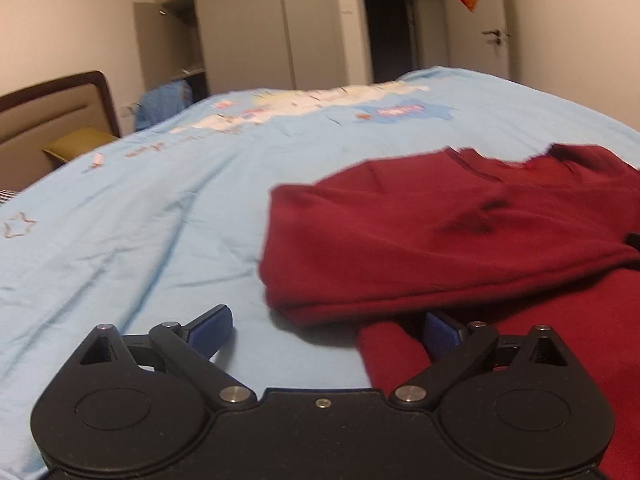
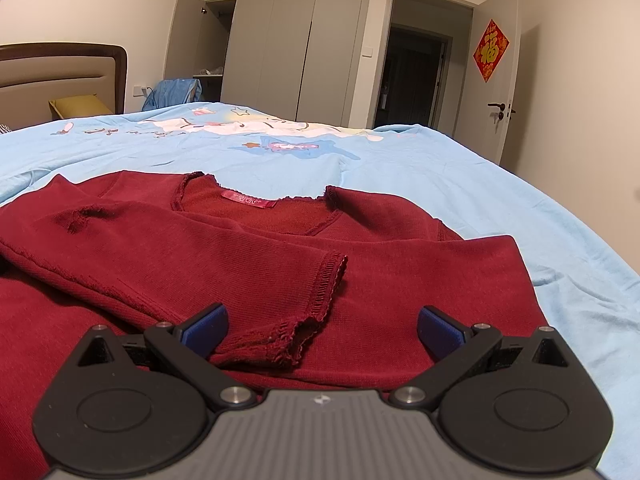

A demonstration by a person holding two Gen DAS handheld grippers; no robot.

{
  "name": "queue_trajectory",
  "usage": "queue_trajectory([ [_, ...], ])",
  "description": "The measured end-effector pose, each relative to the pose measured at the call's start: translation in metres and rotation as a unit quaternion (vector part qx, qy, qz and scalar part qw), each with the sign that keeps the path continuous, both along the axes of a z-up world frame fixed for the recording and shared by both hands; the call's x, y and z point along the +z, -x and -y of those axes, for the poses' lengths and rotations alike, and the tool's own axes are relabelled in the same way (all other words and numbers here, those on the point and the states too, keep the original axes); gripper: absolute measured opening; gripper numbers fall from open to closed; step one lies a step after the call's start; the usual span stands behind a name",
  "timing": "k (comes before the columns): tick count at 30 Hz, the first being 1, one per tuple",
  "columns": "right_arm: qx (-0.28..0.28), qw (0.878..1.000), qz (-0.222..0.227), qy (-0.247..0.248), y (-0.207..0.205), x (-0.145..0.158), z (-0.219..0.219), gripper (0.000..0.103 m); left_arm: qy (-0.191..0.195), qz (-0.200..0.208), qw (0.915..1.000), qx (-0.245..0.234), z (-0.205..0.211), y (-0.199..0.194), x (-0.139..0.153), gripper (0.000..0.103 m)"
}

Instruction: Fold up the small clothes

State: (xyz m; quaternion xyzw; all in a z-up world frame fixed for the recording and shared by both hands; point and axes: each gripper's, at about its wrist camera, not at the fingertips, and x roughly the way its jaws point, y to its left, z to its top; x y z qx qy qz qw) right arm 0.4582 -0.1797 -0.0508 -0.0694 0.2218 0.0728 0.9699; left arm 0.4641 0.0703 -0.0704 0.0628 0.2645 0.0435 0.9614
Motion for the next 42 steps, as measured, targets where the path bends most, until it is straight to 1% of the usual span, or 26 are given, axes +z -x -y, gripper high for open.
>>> queue_trajectory([
  [1, 0.000, 1.000, 0.000, 0.000, 0.000, 0.000, 0.000, 0.103, -0.003, 0.012, 0.9999, 0.004, -0.001, 0.000, 0.002, 0.093],
  [4, 0.000, 1.000, 0.000, -0.001, 0.000, 0.000, 0.000, 0.103, -0.014, 0.056, 0.9983, 0.003, 0.000, 0.001, 0.012, 0.093],
  [5, 0.000, 1.000, 0.000, -0.001, 0.000, 0.000, 0.000, 0.103, -0.023, 0.068, 0.9974, 0.006, 0.002, 0.000, 0.014, 0.092],
  [7, 0.000, 1.000, 0.000, -0.001, 0.000, 0.000, 0.000, 0.103, -0.045, 0.076, 0.9959, 0.019, 0.005, -0.007, 0.017, 0.092],
  [9, 0.000, 1.000, 0.000, 0.000, 0.000, 0.000, 0.000, 0.103, -0.052, 0.057, 0.9965, 0.031, 0.003, -0.018, 0.015, 0.092],
  [11, 0.000, 1.000, 0.000, -0.001, 0.000, 0.000, 0.000, 0.103, -0.046, 0.028, 0.9975, 0.045, -0.004, -0.027, 0.010, 0.091],
  [12, 0.000, 1.000, 0.000, -0.001, 0.000, 0.000, 0.000, 0.103, -0.040, 0.019, 0.9974, 0.056, -0.008, -0.029, 0.008, 0.091],
  [14, 0.000, 1.000, 0.000, -0.001, 0.000, 0.000, 0.000, 0.103, -0.018, 0.027, 0.9966, 0.075, -0.018, -0.025, 0.008, 0.090],
  [16, 0.000, 1.000, 0.000, -0.002, 0.000, 0.000, 0.000, 0.103, -0.018, 0.043, 0.9921, 0.116, -0.026, -0.020, 0.010, 0.083],
  [17, 0.001, 1.000, 0.001, -0.002, 0.001, 0.000, 0.000, 0.103, -0.006, 0.046, 0.9916, 0.121, -0.030, -0.019, 0.011, 0.083],
  [18, 0.001, 1.000, 0.001, -0.003, 0.001, 0.001, 0.000, 0.103, 0.010, 0.046, 0.9916, 0.120, -0.035, -0.018, 0.011, 0.083],
  [19, 0.001, 1.000, 0.001, -0.002, 0.001, 0.001, 0.000, 0.103, 0.017, 0.044, 0.9916, 0.121, -0.038, -0.018, 0.011, 0.084],
  [23, 0.001, 1.000, 0.001, -0.003, 0.001, 0.001, 0.000, 0.103, 0.006, 0.038, 0.9913, 0.126, -0.036, -0.019, 0.010, 0.084],
  [27, 0.001, 1.000, 0.001, -0.003, 0.001, 0.001, 0.000, 0.103, 0.021, 0.013, 0.9901, 0.138, -0.041, -0.025, 0.005, 0.087],
  [29, 0.001, 1.000, 0.001, -0.003, 0.001, 0.000, 0.000, 0.103, 0.029, 0.012, 0.9909, 0.131, -0.044, -0.025, 0.006, 0.089],
  [32, 0.001, 1.000, 0.001, -0.002, 0.001, 0.000, 0.000, 0.103, 0.047, -0.006, 0.9922, 0.116, -0.049, -0.021, 0.010, 0.093],
  [35, 0.001, 1.000, 0.000, -0.003, 0.001, 0.001, 0.000, 0.103, 0.055, -0.013, 0.9921, 0.113, -0.051, -0.008, 0.014, 0.098],
  [39, 0.001, 1.000, -0.008, -0.011, 0.002, 0.003, 0.002, 0.103, 0.063, -0.031, 0.9918, 0.107, -0.050, 0.017, 0.018, 0.101],
  [42, 0.001, 0.999, -0.020, -0.029, 0.009, 0.006, 0.011, 0.103, 0.077, -0.037, 0.9923, 0.090, -0.048, 0.045, 0.020, 0.102],
])
